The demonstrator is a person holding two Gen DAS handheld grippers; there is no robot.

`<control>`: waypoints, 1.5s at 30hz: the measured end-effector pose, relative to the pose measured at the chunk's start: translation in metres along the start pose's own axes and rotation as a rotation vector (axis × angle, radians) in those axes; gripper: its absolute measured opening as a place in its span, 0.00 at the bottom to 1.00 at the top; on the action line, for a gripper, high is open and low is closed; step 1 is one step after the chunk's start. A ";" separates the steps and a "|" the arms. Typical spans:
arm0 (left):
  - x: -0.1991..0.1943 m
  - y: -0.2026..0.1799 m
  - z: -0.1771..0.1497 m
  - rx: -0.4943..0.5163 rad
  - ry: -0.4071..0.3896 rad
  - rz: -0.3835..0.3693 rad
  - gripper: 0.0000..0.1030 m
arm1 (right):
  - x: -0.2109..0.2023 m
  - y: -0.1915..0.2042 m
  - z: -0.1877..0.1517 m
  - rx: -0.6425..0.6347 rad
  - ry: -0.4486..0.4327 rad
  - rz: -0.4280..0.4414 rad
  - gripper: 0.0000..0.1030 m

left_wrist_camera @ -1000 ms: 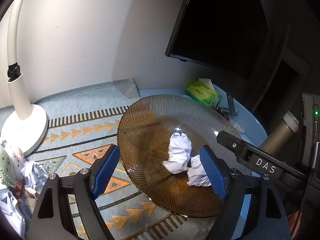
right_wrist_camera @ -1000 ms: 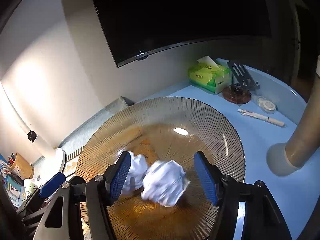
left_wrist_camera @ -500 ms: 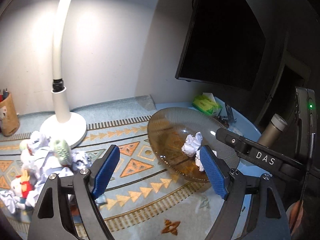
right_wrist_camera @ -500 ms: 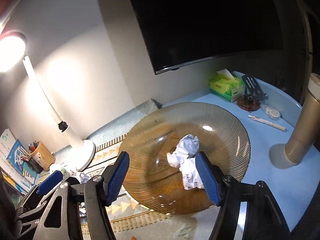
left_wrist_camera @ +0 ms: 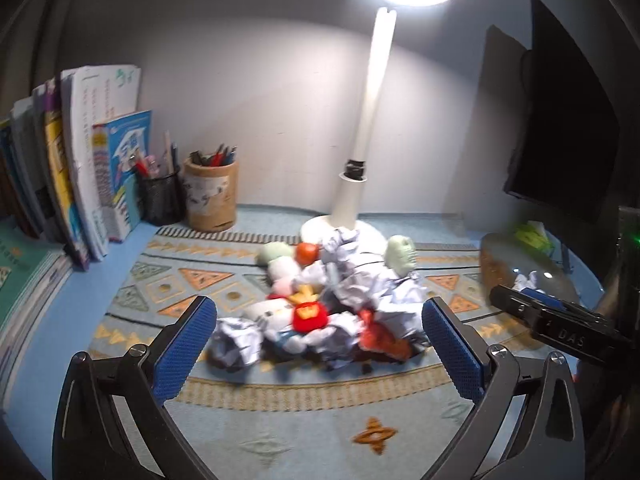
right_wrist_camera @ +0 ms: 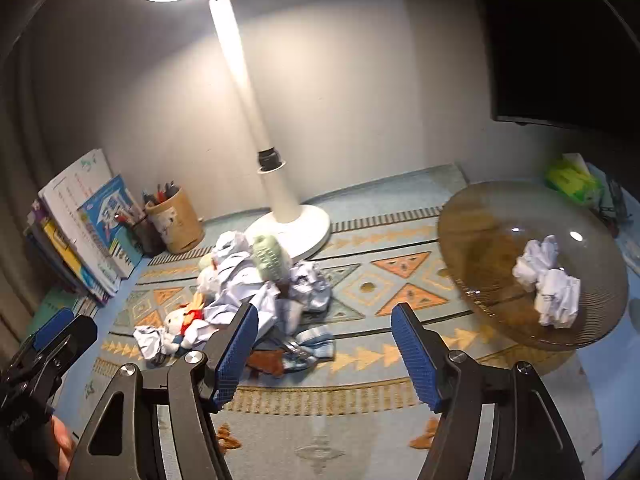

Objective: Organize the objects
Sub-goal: 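Move both open tools back over the paper pile, then lower both tools toward the crumpled papers in the pile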

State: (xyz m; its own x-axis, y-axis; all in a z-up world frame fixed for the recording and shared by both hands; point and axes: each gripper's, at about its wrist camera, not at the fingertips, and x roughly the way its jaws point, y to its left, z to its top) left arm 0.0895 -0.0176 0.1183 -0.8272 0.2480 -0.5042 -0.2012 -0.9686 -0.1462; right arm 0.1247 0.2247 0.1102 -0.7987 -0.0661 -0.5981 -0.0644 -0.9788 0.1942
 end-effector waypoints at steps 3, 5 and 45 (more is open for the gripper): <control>0.014 0.033 -0.016 -0.037 0.024 0.070 0.99 | 0.014 0.027 -0.016 -0.063 0.020 0.029 0.66; 0.026 0.050 -0.027 -0.072 0.055 0.080 0.99 | 0.033 0.042 -0.025 -0.099 0.055 0.039 0.66; 0.060 0.041 -0.055 -0.009 0.131 0.156 0.99 | 0.120 0.057 -0.076 -0.217 0.296 -0.072 1.00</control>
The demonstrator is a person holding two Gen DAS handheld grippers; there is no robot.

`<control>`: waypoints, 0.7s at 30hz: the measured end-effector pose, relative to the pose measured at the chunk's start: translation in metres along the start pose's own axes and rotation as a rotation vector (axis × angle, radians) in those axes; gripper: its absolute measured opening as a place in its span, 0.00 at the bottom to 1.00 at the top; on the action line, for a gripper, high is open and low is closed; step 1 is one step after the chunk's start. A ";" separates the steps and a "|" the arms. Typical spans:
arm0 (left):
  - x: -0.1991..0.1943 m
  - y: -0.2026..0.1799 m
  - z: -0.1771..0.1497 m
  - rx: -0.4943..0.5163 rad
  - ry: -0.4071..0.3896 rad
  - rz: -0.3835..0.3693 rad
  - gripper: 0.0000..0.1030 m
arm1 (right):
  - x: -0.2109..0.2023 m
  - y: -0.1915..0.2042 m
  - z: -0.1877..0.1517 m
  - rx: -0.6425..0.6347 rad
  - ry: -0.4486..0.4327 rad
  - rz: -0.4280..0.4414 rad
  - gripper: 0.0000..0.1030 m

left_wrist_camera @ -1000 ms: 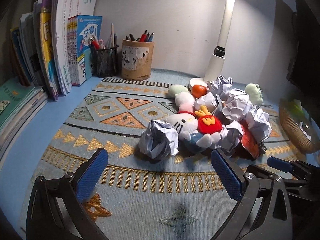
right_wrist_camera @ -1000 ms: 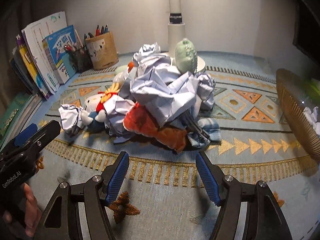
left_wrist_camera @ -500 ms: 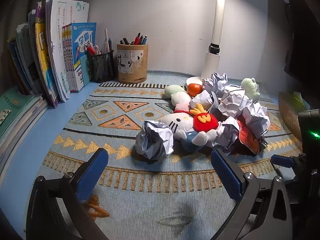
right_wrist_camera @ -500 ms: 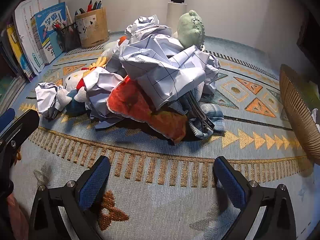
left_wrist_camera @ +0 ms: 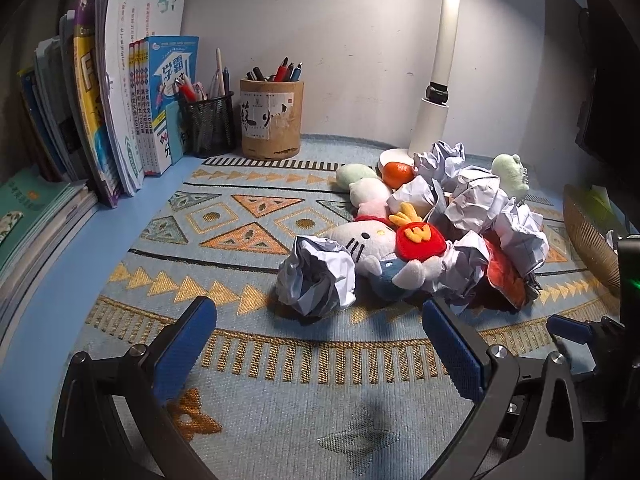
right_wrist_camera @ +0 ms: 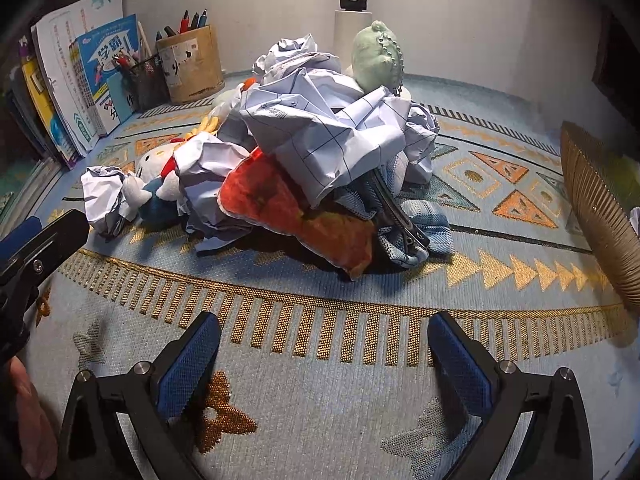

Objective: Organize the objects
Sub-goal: 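Lower both tools toward the crumpled papers in the pile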

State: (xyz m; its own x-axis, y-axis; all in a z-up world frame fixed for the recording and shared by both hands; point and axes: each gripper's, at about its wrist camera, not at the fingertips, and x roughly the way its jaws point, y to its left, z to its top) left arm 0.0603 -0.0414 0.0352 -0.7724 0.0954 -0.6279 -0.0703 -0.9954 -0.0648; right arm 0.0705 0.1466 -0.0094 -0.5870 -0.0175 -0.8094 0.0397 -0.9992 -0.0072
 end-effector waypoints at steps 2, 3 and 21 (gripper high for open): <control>0.000 0.000 0.000 -0.001 -0.001 0.008 0.99 | 0.000 0.000 0.000 0.000 0.000 0.000 1.00; 0.000 0.000 0.000 -0.003 -0.002 0.011 0.99 | 0.000 0.000 0.000 0.000 0.000 0.000 1.00; 0.000 0.002 -0.001 -0.008 0.010 -0.015 0.99 | 0.000 -0.001 0.001 0.000 0.001 0.000 1.00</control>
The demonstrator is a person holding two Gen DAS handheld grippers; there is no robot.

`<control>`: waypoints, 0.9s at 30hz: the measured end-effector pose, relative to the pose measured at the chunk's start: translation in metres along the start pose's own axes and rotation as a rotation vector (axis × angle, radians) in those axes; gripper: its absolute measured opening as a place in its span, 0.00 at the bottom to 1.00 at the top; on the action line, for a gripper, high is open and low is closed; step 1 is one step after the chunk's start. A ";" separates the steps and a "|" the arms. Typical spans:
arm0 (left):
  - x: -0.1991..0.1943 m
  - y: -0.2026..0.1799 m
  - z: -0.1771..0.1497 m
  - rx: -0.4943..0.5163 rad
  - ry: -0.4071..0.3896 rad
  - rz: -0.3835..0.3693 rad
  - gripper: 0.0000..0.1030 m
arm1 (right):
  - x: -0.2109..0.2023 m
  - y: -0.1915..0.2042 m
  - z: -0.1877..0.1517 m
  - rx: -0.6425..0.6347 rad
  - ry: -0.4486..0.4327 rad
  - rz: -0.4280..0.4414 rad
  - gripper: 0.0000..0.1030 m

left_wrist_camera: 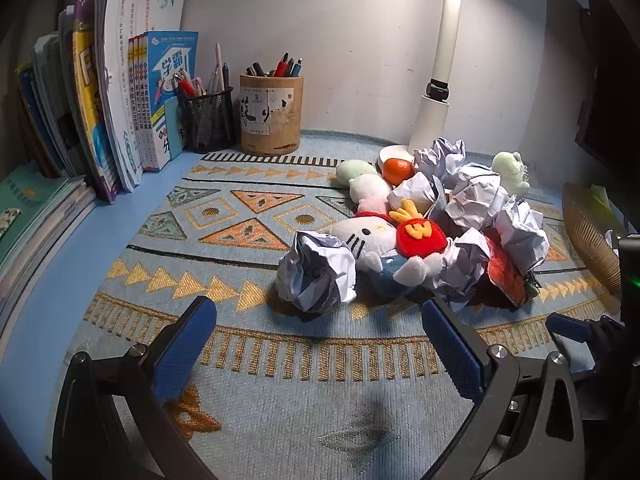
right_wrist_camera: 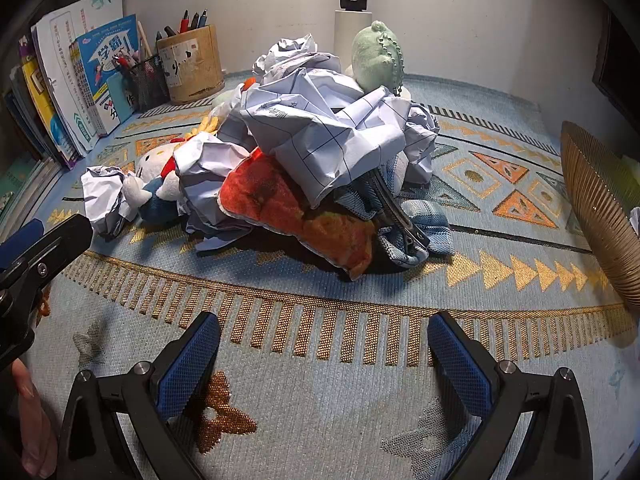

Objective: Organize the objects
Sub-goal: 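Lower both tools toward the crumpled papers in the pile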

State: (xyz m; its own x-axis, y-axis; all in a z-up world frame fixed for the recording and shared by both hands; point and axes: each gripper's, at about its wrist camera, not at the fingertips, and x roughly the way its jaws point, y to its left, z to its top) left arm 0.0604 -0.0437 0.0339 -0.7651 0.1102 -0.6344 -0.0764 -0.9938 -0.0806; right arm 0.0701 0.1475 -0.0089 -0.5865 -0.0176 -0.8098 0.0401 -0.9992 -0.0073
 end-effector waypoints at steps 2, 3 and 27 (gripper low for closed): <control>0.000 0.001 0.000 -0.003 0.000 -0.004 0.99 | 0.000 0.000 0.000 0.000 0.000 0.000 1.00; 0.000 0.001 0.000 -0.004 0.000 -0.003 0.99 | 0.000 0.000 0.000 0.000 0.000 0.000 1.00; 0.004 0.024 0.024 -0.062 0.074 -0.049 0.99 | -0.043 -0.005 0.001 0.033 -0.096 0.083 0.98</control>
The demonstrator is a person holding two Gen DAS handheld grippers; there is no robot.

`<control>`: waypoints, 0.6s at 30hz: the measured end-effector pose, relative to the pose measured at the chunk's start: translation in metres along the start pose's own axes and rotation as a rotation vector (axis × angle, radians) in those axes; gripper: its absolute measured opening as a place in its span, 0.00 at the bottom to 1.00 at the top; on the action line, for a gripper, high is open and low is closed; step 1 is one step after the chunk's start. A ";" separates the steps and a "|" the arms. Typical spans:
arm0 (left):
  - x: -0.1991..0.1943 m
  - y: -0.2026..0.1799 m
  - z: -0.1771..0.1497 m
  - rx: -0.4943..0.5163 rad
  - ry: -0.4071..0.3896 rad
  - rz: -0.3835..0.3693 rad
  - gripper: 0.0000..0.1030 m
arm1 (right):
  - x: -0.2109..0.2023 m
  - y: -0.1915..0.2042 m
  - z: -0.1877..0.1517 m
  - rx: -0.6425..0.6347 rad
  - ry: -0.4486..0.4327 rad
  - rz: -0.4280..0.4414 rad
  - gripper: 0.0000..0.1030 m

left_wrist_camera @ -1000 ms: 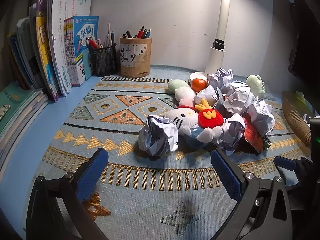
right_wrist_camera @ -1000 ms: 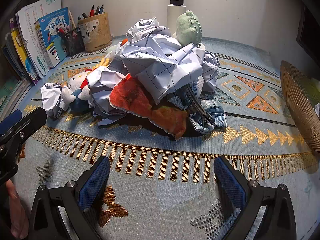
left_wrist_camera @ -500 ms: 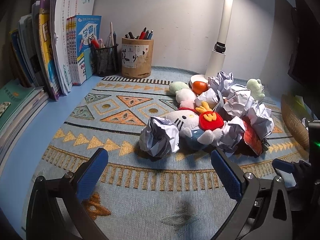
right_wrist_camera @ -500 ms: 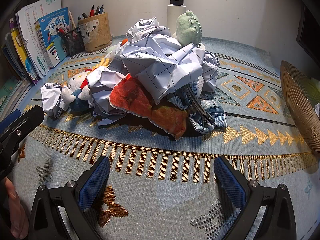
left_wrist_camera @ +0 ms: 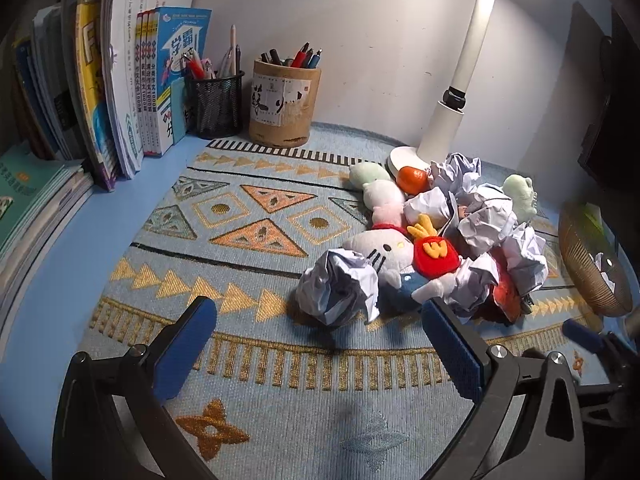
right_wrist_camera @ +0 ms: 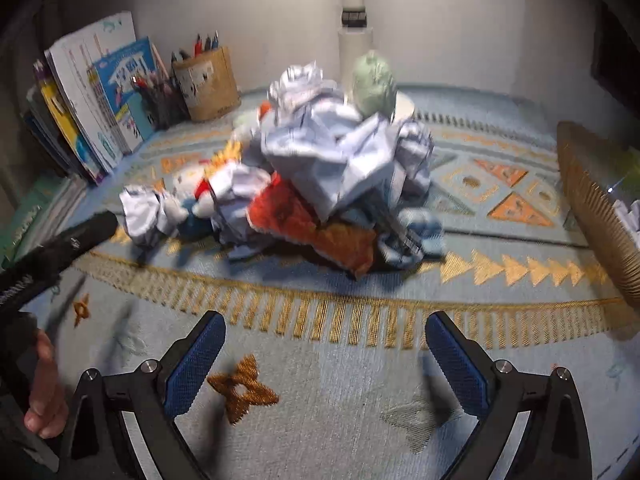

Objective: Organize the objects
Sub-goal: 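Lower both tools toward the crumpled papers in the pile, then grasp the large grid-paper crumple with the right tool while the left grasps a paper ball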

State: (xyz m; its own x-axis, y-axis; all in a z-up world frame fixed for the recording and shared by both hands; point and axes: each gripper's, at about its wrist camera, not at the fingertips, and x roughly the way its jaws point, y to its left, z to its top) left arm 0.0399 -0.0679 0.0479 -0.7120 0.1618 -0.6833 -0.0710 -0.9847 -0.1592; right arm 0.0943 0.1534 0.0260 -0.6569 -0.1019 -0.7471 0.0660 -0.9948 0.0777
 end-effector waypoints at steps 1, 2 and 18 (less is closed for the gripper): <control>0.000 -0.001 0.003 0.007 -0.007 0.003 0.99 | -0.013 0.001 0.003 -0.014 -0.078 -0.001 0.98; 0.001 -0.001 0.006 0.013 -0.015 0.010 0.99 | -0.026 0.002 0.008 -0.033 -0.152 0.002 0.98; 0.042 0.007 0.008 -0.030 0.056 -0.037 0.83 | 0.032 -0.028 0.054 0.089 -0.076 0.130 0.76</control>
State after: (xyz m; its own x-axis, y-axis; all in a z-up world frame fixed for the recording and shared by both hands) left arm 0.0039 -0.0687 0.0231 -0.6693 0.2022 -0.7149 -0.0748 -0.9757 -0.2060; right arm 0.0309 0.1786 0.0360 -0.7022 -0.2261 -0.6751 0.0898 -0.9688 0.2310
